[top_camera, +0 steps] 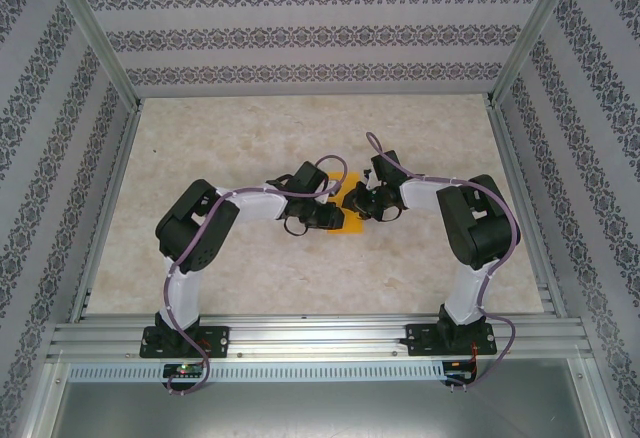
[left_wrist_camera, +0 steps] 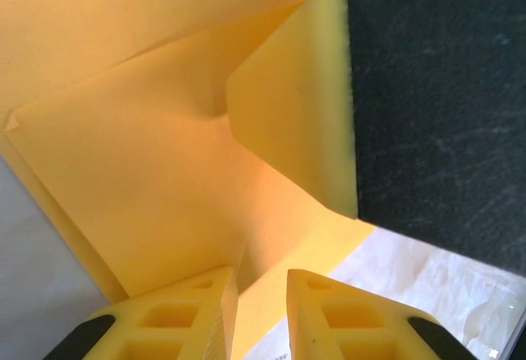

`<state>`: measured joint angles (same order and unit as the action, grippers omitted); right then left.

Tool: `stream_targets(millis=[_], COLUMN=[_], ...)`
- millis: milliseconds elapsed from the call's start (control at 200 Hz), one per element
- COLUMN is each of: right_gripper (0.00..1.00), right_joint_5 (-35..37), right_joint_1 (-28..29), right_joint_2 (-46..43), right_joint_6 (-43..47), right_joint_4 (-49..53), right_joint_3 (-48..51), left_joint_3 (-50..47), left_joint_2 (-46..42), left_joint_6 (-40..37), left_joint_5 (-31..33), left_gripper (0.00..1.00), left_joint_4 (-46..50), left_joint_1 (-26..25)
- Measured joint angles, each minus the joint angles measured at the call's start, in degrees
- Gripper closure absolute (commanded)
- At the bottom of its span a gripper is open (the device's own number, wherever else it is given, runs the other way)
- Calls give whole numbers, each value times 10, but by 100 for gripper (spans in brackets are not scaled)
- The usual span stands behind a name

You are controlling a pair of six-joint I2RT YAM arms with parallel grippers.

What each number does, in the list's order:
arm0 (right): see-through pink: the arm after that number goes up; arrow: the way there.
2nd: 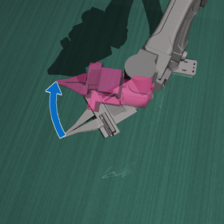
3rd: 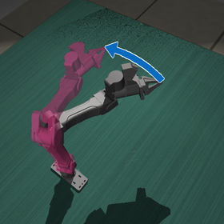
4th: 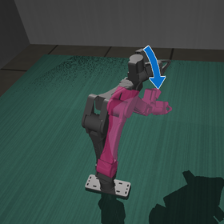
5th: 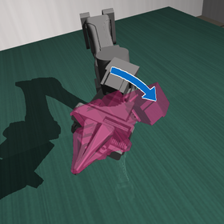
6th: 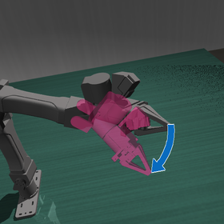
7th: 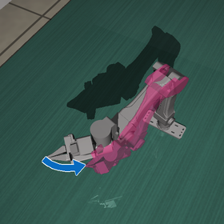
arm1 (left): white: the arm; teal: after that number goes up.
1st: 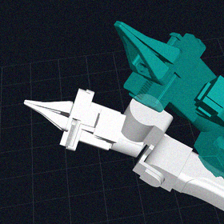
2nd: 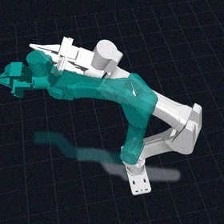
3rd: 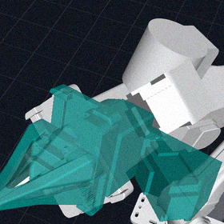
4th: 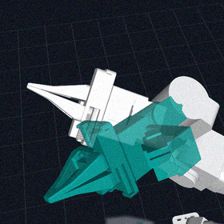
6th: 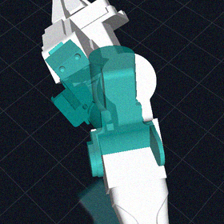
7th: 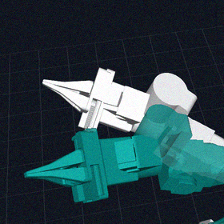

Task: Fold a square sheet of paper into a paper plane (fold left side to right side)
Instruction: Fold the triangle a second time at the center of the table.

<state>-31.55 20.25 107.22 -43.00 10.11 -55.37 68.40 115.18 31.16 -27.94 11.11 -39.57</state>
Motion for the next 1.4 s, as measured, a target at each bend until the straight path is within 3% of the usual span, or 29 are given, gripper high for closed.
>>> stream_targets(millis=[784,1039,1399], right_gripper=[79,79,79], right_joint_5=[-3,-3,-3], right_joint_1=[4,4,4], right_joint_2=[0,0,0], right_joint_6=[8,8,8], right_joint_4=[6,6,7], right_joint_3=[0,0,-1], left_joint_3=[-95,-77,-9], left_joint_2=[-80,-103,-70], left_joint_6=[-24,-23,-10], left_joint_5=[17,16,-18], left_gripper=[77,76,77], left_joint_4=[18,78,51], left_joint_1=[-3,6,12])
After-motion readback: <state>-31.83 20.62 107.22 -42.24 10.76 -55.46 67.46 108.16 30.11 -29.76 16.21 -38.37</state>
